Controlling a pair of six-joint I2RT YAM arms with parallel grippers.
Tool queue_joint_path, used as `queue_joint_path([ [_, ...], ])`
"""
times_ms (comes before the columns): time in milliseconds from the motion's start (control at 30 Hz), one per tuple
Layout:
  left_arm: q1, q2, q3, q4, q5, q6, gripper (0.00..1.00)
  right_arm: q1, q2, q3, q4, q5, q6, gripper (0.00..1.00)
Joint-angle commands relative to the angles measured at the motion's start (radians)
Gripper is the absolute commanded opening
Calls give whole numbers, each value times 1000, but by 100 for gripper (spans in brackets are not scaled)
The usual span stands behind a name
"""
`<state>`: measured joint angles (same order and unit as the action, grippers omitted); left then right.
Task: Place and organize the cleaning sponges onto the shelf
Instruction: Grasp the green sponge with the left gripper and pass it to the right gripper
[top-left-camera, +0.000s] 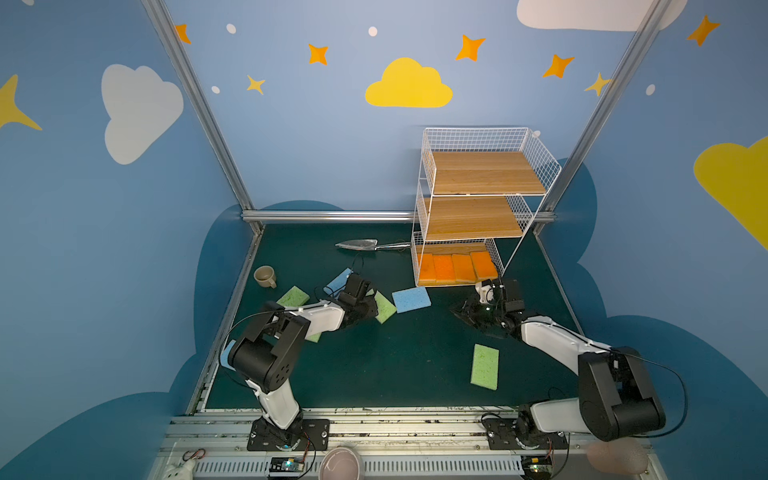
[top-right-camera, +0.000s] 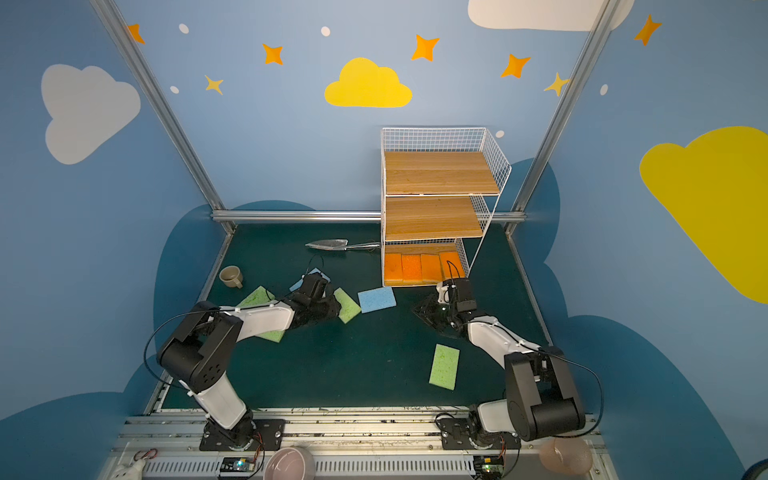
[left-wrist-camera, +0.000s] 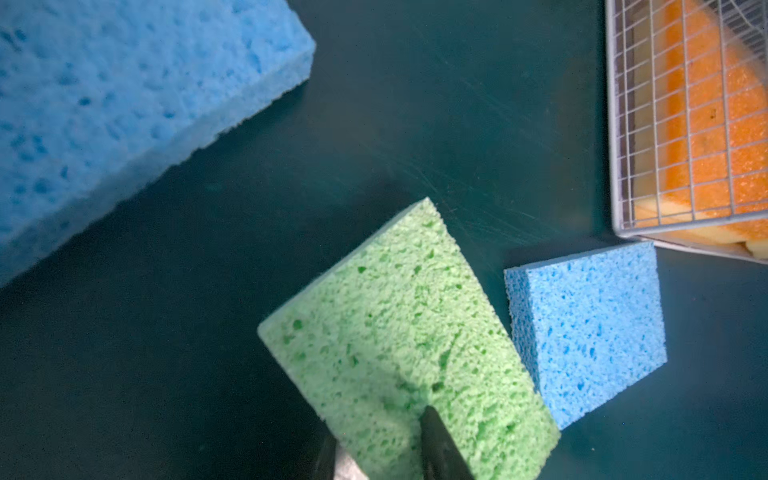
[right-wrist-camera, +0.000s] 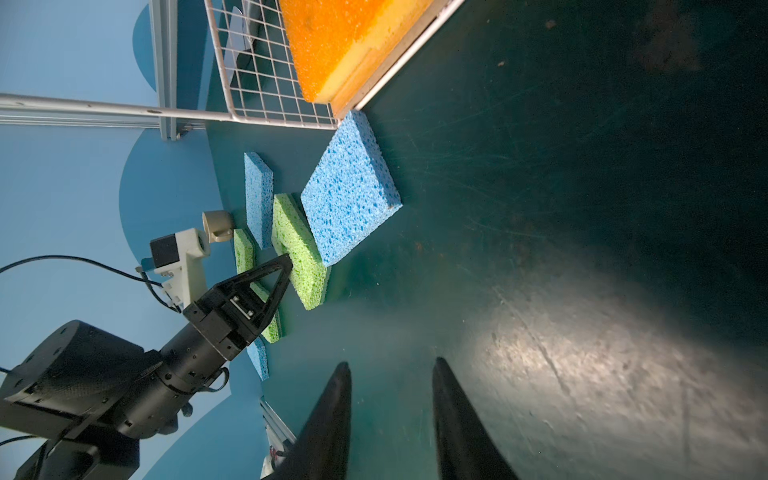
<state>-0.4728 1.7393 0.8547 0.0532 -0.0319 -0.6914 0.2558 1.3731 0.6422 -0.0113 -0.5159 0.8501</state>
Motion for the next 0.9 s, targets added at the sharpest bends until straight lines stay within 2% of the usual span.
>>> queue_joint_path([
  [0, 3, 12, 15, -16, 13, 24, 22, -4, -39, -17, -37, -7, -22, 33],
  [33, 3, 8, 15, -20, 13, 27, 8, -6, -48, -22, -40, -5, -23, 33],
  [67, 3, 4, 15, -24, 12, 26, 3, -4, -55, -25, -42, -5, -22, 33],
  [267, 2, -79, -35, -20, 45, 20, 3, 11, -88, -41, -55, -41, -43, 35],
  [433, -21, -214, -116, -16, 144, 24, 3, 44, -85, -41, -87, -100, -95, 41],
  [667, -133, -411, -236, -51, 125, -38, 3, 146, -135, -92, -88, -125, -117, 45],
  [867, -234, -465, -198, -123, 111, -57, 3, 285, -232, -97, -110, -105, -109, 48],
])
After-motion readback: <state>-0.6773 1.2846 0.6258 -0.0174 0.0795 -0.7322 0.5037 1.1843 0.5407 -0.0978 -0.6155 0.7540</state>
